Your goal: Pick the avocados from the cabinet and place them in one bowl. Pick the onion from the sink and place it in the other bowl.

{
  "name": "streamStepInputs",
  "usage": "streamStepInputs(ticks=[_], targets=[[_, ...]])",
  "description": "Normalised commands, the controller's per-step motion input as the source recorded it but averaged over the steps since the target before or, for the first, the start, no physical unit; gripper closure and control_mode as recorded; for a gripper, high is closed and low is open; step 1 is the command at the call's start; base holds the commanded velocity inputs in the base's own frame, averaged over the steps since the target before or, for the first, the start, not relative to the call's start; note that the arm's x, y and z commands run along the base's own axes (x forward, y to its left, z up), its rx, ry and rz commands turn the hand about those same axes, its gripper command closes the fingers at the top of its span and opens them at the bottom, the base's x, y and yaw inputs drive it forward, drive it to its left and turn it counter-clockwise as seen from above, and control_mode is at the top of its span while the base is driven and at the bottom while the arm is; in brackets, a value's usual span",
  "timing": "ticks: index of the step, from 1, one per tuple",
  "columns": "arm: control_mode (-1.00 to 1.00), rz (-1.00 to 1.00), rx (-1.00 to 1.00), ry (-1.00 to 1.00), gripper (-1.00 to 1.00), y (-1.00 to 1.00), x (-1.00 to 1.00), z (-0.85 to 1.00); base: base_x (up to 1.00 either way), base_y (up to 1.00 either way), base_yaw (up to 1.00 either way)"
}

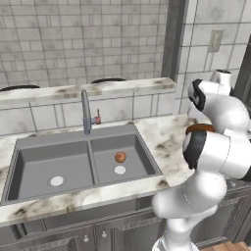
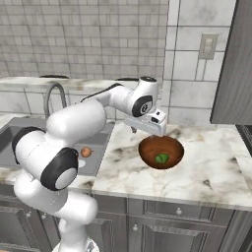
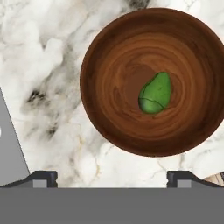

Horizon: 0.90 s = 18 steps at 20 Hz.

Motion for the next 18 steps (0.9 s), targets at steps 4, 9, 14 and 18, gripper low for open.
streamStepInputs(ticks=[4,9,14,18], targets=[[-1.0,0.01,0.03,0.09,-1.0,0.37,-0.57,0.47,0.0,0.0,0.0],[-1.0,0.01,0.02,0.11,-1.0,0.39,-0.81,0.45,0.0,0.0,0.0],[-1.0,0.07,0.0,0.04,-1.0,0.53,-0.89,0.29,0.0,0.0,0.0],[-1.0,0.07,0.0,0.0,-1.0,0.53,-0.97,0.18,0.0,0.0,0.0]])
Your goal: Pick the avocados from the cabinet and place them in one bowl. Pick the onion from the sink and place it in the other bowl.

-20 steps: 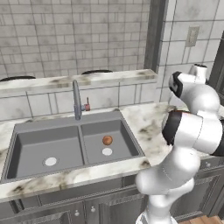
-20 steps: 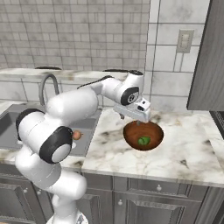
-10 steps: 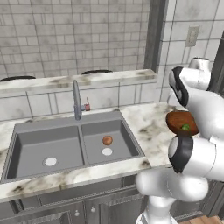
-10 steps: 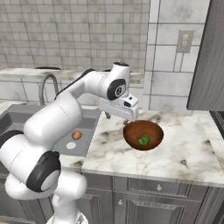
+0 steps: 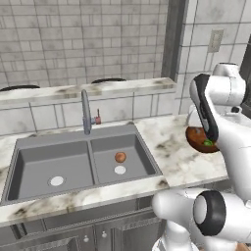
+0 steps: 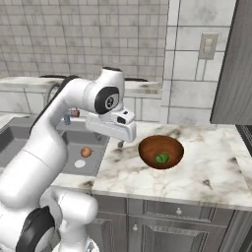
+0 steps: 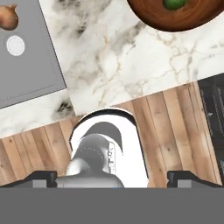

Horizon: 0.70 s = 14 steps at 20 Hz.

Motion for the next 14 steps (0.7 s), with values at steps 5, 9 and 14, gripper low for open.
streamStepInputs(ticks=[5,9,14], targets=[[-1.0,0.05,0.0,0.0,-1.0,0.56,-0.89,0.04,0.0,0.0,0.0],[-1.0,0.04,-0.02,0.06,-1.0,0.26,-0.17,0.0,0.0,0.0,0.0],[-1.0,0.02,0.0,0.04,-1.0,0.01,0.0,-0.01,0.0,0.0,0.0]])
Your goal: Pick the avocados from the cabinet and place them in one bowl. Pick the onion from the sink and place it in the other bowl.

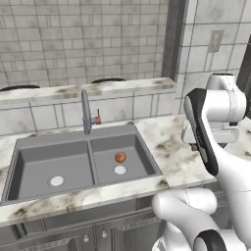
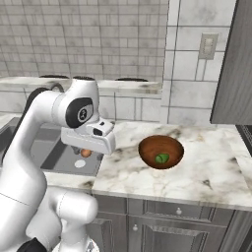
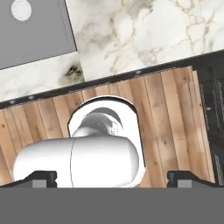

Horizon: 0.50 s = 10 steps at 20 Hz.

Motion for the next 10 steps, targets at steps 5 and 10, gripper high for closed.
streamStepInputs(ticks=[5,10], targets=[[-1.0,0.0,0.0,0.0,-1.0,0.0,0.0,0.0,0.0,0.0,0.0],[1.0,0.0,0.0,0.01,-1.0,0.0,-0.01,0.0,-0.28,0.0,0.0]])
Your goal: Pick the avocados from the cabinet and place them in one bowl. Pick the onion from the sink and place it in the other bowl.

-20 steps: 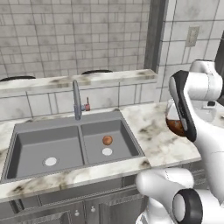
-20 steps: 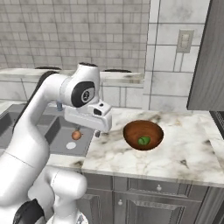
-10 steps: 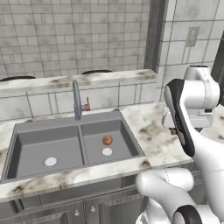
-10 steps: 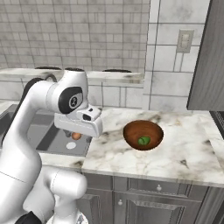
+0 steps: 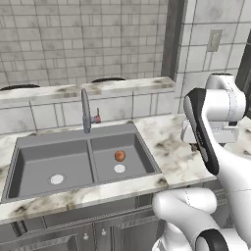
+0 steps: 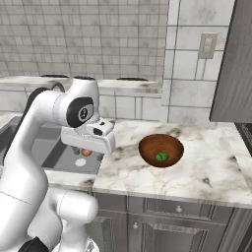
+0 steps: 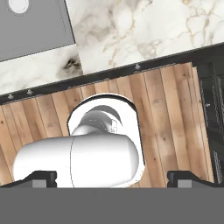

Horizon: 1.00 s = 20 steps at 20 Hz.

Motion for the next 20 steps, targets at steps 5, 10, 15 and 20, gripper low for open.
streamStepInputs(ticks=[5,10,15,20], targets=[[1.0,0.0,0.0,0.0,-1.0,0.0,0.0,0.0,-0.56,0.0,0.0],[1.0,0.0,0.0,0.0,-1.0,0.0,0.0,0.0,-0.36,0.0,-0.01],[1.0,0.0,0.0,0.0,-1.0,0.0,0.0,0.0,-0.04,0.01,-0.14],[1.0,0.0,0.0,0.0,-1.0,0.0,0.0,0.0,-0.01,0.0,-0.49]])
